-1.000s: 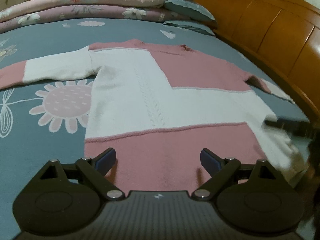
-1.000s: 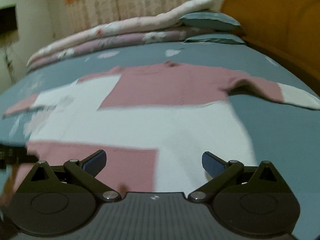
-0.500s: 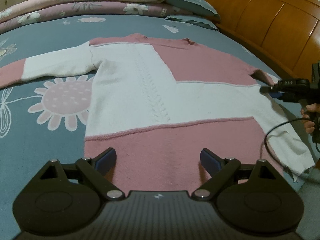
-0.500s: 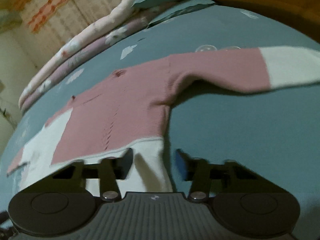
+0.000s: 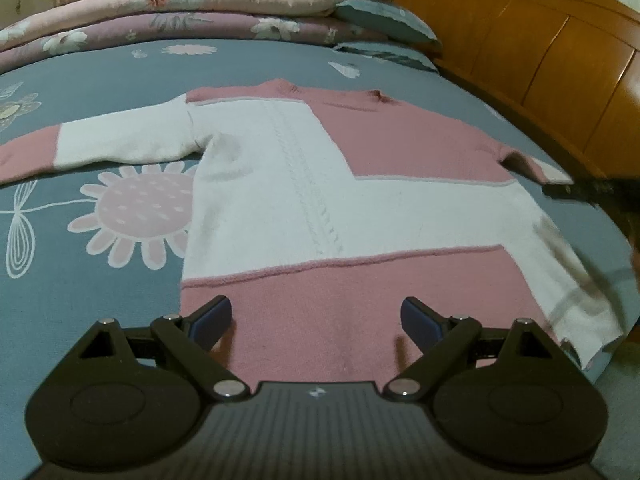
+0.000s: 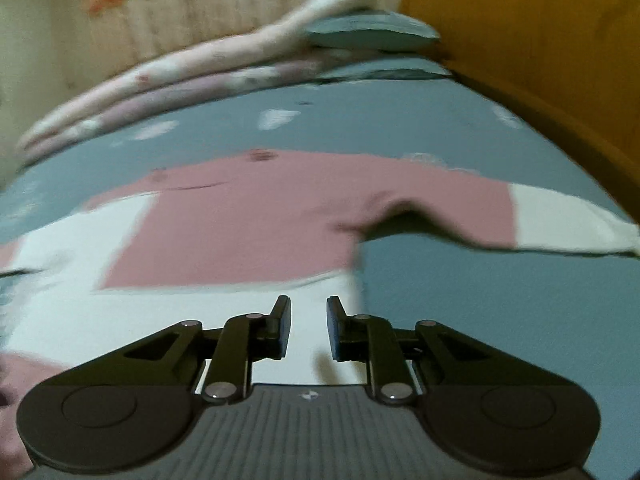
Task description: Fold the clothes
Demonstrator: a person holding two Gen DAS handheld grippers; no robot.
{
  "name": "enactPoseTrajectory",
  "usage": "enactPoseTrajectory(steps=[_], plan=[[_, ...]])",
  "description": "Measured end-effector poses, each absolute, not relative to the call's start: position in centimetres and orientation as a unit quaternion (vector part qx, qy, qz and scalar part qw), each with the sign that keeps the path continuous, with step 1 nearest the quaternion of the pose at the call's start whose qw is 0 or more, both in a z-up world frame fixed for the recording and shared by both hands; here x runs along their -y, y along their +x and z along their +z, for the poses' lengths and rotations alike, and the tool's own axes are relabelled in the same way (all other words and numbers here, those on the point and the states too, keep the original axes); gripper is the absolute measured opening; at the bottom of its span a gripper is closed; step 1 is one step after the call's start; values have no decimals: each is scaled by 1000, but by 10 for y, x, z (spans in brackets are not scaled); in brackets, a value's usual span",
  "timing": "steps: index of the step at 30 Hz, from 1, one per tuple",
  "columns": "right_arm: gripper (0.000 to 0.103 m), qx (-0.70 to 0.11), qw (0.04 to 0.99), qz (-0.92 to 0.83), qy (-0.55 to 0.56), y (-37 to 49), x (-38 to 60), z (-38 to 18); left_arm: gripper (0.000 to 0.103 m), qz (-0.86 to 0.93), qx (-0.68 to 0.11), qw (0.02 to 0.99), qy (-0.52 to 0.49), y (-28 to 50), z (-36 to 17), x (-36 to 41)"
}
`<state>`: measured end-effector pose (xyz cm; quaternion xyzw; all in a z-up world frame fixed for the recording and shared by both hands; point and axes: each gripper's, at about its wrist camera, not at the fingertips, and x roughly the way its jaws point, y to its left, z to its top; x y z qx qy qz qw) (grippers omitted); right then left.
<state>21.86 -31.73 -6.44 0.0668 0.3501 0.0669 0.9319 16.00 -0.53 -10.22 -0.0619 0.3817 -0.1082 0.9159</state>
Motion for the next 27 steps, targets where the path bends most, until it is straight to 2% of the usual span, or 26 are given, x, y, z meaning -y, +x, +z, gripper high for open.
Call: enactPoseTrajectory(steps=[8, 13, 15, 18, 20, 23, 27], plan=[[23, -402, 912, 64, 54, 163, 266, -106, 92, -133, -377, 915, -52, 140, -94, 9], [38, -426, 898, 83, 70, 134, 250, -108, 91, -135, -434, 890, -33, 131, -111, 11], [43, -434, 894, 94, 63, 130, 246, -103, 92, -141, -430, 892, -19, 123, -112, 12], [44, -412, 904, 84, 83, 133, 251, -92, 92, -147, -424, 893, -17, 119, -106, 13], [49, -394, 913, 56, 89, 141, 254, -89, 92, -146, -410, 900, -23, 118, -100, 13], [52, -409, 908, 23, 87, 151, 253, -99, 92, -142, -409, 901, -13, 116, -99, 15], [74, -411, 907, 40, 80, 134, 246, -106, 92, -144, -438, 887, 5, 110, -111, 16]])
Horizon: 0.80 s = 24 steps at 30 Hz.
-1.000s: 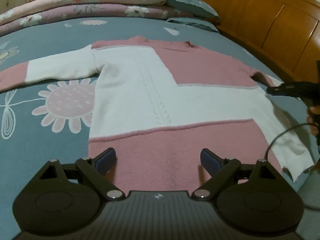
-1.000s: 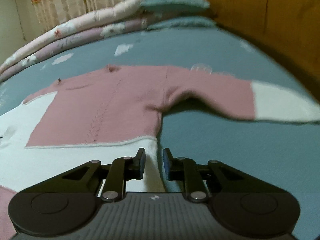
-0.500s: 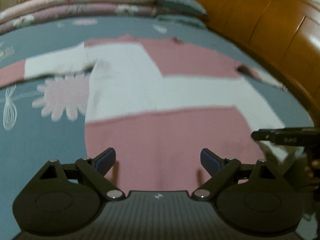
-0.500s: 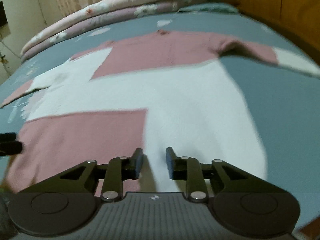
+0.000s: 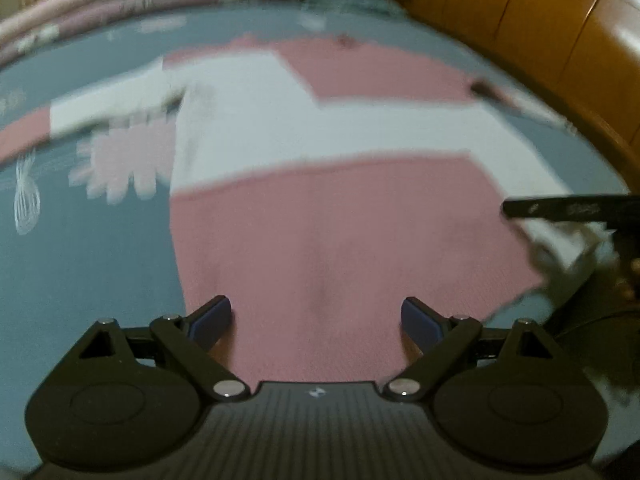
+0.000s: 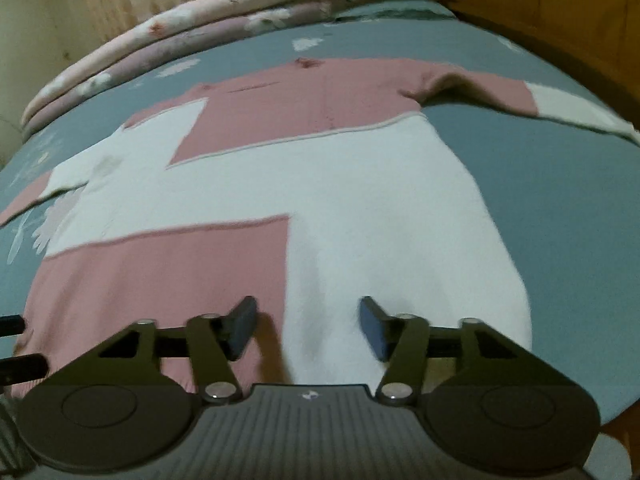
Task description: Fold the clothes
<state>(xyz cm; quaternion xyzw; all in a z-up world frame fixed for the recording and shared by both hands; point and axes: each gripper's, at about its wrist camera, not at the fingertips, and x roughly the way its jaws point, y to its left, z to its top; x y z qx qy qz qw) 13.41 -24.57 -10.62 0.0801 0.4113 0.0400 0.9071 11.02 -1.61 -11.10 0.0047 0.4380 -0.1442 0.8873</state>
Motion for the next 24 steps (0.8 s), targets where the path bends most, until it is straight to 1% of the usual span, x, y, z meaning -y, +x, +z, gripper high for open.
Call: enactPoseTrajectory(steps=[3, 6, 7, 11, 14, 15, 16, 17, 19, 22, 24], plan=[[75, -406, 909, 54, 70, 122, 242, -106, 92, -155, -430, 889, 12, 108, -105, 16], [75, -389, 917, 61, 64, 125, 241, -98, 92, -161, -404, 901, 11, 119, -86, 22], [77, -383, 920, 63, 58, 129, 239, -96, 92, -166, -396, 903, 13, 124, -84, 26], [78, -368, 926, 82, 6, 149, 223, -100, 92, -188, -369, 910, 29, 145, -82, 46], [79, -371, 925, 81, -27, 157, 215, -111, 92, -188, -391, 900, 33, 155, -102, 55], [85, -371, 925, 81, -21, 156, 216, -115, 92, -188, -398, 897, 41, 151, -108, 57], [97, -371, 925, 83, -14, 152, 220, -119, 92, -188, -403, 894, 52, 144, -113, 59], [102, -370, 925, 85, -7, 148, 223, -122, 93, -188, -408, 891, 62, 138, -119, 61], [103, -351, 931, 96, -16, 138, 226, -128, 94, -188, -409, 889, 87, 117, -123, 62], [103, -326, 940, 101, -16, 130, 228, -133, 95, -191, -425, 883, 56, 94, -119, 53], [103, -310, 945, 104, -13, 126, 230, -136, 95, -189, -424, 883, 60, 84, -112, 51]])
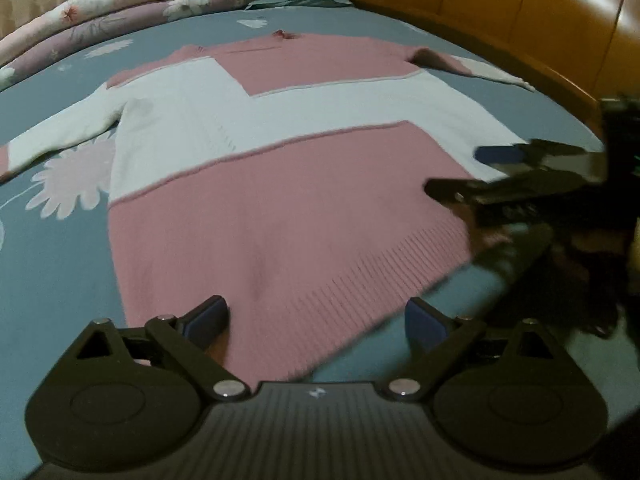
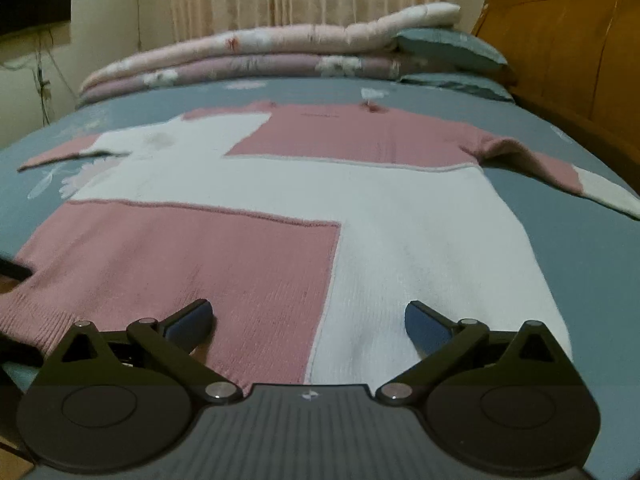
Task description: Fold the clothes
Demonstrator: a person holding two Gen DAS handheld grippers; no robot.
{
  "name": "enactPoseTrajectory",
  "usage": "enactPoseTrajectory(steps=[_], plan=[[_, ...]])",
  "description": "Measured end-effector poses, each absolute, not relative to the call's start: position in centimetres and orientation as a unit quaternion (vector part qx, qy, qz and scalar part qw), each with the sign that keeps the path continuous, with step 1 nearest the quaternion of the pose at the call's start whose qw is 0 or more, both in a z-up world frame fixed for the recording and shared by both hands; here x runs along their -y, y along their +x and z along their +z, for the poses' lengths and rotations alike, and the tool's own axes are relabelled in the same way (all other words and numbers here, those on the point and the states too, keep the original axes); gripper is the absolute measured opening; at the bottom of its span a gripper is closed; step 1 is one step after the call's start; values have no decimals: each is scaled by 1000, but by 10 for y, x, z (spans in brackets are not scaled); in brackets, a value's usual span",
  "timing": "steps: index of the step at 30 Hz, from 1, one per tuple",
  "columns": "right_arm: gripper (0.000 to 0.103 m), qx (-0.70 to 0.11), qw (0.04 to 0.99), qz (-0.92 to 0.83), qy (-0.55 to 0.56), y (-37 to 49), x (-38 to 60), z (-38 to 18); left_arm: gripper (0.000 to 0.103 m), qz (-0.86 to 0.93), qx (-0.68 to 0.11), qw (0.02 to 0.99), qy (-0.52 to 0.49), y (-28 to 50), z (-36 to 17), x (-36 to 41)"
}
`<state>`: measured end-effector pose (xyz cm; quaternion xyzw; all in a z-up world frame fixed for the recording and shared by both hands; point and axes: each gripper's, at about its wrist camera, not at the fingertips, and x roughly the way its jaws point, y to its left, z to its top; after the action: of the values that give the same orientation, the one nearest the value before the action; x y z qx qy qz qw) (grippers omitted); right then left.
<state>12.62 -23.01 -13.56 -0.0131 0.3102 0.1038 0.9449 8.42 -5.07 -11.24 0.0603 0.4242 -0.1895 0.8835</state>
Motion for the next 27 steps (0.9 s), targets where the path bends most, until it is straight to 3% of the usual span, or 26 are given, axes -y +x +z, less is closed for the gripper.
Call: enactPoseTrajectory(steps=[8, 13, 21, 27], plan=[[103, -297, 948, 111, -4, 125, 234, -136, 95, -190, -377, 905, 54, 97, -95, 67], [103, -296, 947, 121, 9, 119, 240, -134, 95, -169, -424, 890, -9, 110, -118, 61], [103, -291, 944, 142, 54, 105, 260, -133, 95, -127, -402, 905, -56, 110, -87, 34], [103, -291, 945, 139, 55, 107, 257, -134, 96, -141, -399, 903, -82, 157, -88, 35]])
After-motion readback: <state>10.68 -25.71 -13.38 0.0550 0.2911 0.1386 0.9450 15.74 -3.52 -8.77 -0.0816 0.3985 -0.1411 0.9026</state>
